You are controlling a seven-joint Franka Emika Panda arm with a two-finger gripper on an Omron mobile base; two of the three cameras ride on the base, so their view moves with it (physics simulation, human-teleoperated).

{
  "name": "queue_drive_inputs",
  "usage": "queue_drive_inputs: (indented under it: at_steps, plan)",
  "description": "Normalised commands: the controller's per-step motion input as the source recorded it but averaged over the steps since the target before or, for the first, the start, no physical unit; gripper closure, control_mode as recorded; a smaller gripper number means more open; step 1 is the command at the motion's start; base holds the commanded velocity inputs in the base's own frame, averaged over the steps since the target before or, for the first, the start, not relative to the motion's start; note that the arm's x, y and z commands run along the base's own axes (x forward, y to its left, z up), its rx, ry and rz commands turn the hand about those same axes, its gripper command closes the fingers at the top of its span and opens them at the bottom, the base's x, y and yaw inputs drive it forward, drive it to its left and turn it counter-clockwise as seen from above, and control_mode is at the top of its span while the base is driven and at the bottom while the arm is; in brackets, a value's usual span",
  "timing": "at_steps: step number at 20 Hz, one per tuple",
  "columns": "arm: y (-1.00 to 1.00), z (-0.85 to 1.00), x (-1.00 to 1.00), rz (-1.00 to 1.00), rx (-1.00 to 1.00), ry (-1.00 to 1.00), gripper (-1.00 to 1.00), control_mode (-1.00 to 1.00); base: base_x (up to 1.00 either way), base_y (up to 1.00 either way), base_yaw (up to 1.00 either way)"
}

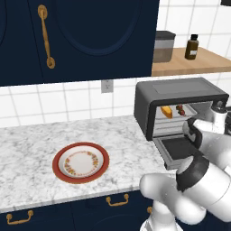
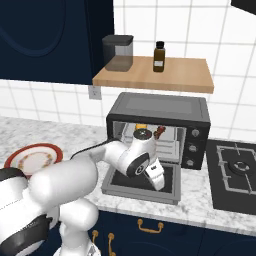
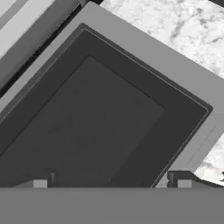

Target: Pick up the kebab skewer and baguette bread, and place them inside the toaster oven. Close the toaster oven door and start by setting the timer.

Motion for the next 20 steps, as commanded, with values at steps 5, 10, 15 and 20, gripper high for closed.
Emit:
queue_drive_inputs:
  at_steps: [5,10,15,20]
  plan:
    - [0.2,0.0,-0.83,0.26,-0.03,0.11,-1.0,-1.0,0.0,0.0,0.0]
    - [0.09,0.0,-0.54,0.24,-0.01,0.24,-1.0,-1.0,0.0,0.0,0.0]
    - [0.2,-0.02,-0.4,0.29,-0.01,0.21,-1.0,-1.0,0.0,0.0,0.0]
    - [0.02,-0.04,0.02,0.39,-0.01,0.01,-1.0,-1.0,0.0,0.0,0.0]
